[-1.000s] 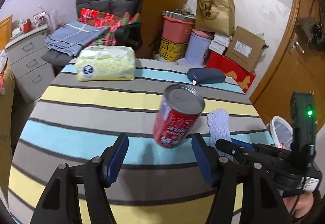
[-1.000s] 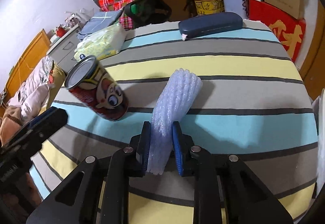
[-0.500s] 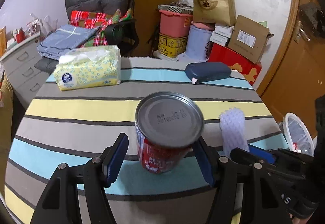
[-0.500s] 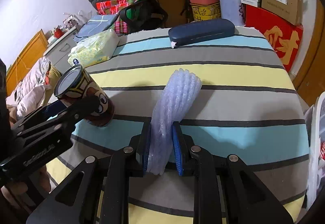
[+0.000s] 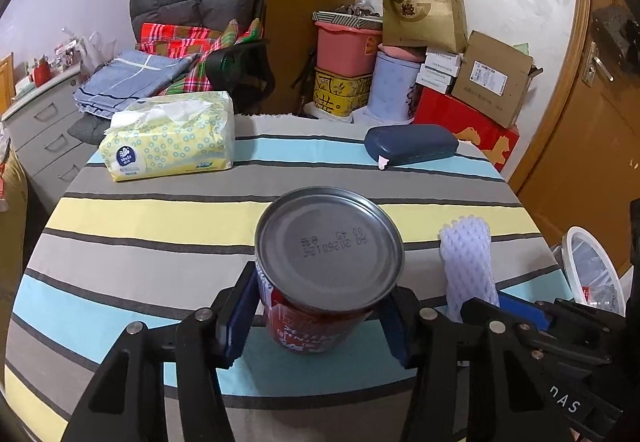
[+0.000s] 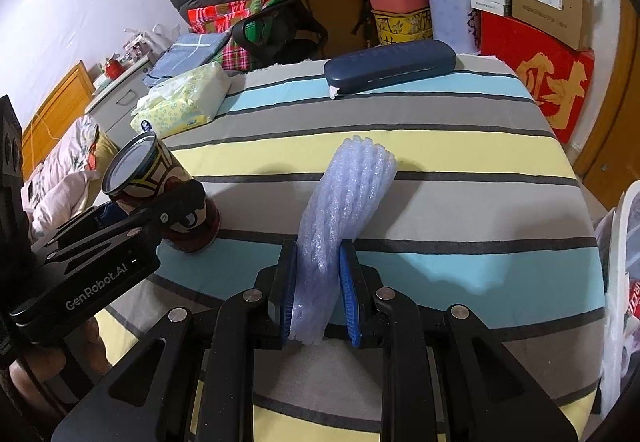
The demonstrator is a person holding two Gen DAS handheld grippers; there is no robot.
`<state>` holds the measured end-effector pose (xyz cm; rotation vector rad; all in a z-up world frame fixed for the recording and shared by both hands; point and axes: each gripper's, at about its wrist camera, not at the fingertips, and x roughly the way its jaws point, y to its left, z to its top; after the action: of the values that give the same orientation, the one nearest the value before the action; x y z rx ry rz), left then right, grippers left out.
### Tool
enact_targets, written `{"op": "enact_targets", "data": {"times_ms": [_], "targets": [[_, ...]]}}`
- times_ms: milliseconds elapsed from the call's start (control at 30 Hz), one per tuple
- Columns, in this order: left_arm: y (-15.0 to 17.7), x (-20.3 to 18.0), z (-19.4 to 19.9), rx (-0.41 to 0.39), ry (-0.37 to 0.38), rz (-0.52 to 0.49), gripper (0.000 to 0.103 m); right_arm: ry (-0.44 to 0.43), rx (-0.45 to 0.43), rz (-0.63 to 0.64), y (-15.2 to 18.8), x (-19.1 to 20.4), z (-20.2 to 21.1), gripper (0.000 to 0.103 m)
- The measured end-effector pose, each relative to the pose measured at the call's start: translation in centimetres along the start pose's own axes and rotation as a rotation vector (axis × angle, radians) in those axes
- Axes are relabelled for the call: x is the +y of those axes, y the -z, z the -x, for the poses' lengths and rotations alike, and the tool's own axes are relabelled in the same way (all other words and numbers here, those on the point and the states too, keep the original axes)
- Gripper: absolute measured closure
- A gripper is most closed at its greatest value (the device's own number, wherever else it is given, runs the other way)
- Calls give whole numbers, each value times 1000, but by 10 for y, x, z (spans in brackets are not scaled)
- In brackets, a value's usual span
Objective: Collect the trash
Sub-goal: 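Carry the foam net and red can over the white bin with both tools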
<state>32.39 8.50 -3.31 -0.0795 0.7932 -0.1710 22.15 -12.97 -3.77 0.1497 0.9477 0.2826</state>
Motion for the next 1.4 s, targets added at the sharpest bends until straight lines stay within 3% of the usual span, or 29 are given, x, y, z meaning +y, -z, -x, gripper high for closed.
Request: {"op": "enact_targets", "data": {"times_ms": [367,700,1400], "targets": [[5,-8,17,-19,-2,-10,48,2,-20,-8,2,-6,10,81],[8,-38,48,-51,23,-43,48,11,-70,-34,5,-19,36,81],[15,-164,95,-106,157,-187,48,104,-195,-135,20,-85,105,81]]}}
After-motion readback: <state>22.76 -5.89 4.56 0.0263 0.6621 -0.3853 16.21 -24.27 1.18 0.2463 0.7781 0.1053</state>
